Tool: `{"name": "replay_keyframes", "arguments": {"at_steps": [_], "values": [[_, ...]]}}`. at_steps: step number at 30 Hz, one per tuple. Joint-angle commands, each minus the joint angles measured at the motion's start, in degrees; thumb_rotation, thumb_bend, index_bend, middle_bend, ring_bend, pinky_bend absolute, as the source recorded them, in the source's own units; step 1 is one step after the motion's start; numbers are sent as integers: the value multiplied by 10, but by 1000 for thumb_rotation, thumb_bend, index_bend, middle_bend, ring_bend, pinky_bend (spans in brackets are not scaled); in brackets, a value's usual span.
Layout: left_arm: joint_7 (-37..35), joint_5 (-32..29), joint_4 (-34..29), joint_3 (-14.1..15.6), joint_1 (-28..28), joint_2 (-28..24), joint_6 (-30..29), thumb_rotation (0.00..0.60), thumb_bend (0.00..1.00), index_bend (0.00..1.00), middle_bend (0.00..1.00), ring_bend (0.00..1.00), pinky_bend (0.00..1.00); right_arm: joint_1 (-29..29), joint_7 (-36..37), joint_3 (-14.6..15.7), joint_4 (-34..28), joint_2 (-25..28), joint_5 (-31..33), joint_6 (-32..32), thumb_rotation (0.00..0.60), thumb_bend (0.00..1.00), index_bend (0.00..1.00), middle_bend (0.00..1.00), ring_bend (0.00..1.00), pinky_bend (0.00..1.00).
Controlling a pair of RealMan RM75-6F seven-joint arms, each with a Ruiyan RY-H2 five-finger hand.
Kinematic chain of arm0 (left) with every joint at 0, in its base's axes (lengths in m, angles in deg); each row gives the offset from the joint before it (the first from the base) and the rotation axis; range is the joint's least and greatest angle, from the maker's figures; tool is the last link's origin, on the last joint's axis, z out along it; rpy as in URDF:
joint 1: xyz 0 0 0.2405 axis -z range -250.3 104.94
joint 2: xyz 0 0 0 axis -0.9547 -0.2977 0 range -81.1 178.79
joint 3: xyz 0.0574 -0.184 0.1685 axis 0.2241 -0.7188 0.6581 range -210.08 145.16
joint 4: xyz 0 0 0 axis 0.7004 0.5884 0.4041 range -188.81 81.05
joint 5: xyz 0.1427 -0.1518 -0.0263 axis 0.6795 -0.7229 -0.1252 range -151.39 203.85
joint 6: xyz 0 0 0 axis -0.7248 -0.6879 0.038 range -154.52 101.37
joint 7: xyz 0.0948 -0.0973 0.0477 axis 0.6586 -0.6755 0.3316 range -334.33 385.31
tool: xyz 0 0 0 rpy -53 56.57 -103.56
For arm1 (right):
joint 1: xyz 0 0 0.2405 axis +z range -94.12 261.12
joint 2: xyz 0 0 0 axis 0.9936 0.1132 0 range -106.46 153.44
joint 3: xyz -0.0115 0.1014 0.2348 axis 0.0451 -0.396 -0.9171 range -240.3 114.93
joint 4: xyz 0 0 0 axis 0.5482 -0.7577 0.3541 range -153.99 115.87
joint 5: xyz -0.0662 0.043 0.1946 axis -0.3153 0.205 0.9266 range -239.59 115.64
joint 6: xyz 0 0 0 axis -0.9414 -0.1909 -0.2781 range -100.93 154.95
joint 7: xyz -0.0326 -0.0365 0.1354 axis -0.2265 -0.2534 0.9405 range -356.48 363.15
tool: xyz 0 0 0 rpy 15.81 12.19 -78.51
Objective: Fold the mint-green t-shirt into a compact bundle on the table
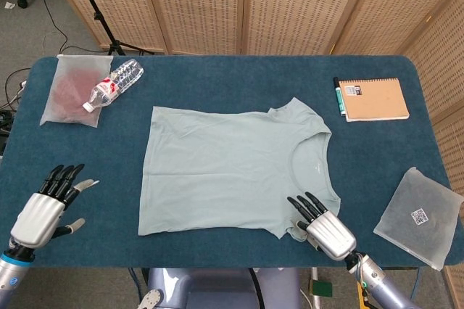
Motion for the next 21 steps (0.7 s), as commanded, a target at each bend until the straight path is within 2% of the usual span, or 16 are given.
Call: {"name": "replay_keyframes", "arguments": {"at_steps": [1, 6, 9, 21], "values": [[-73, 50, 106, 26, 24, 69, -19, 600, 0, 314, 0, 0, 0, 1, 2, 0, -3, 2, 0, -2, 600, 620, 648, 0, 0, 0], [-129, 66, 207, 38, 35, 135, -37, 600, 0, 354, 0, 0, 0, 2, 2, -1, -5, 4, 3, -1, 600, 620, 648, 0, 0, 0], [-157, 70, 247, 47, 38, 165, -44, 600, 0, 370, 0, 0, 0, 2, 3, -2, -4, 4, 6, 0, 600, 620, 648, 0, 0, 0], [-235, 69, 341, 76, 54, 235, -37, 600, 7, 425, 0, 0, 0, 5, 6, -3, -5, 6, 12, 3, 600, 646, 651, 0, 0, 0]]}}
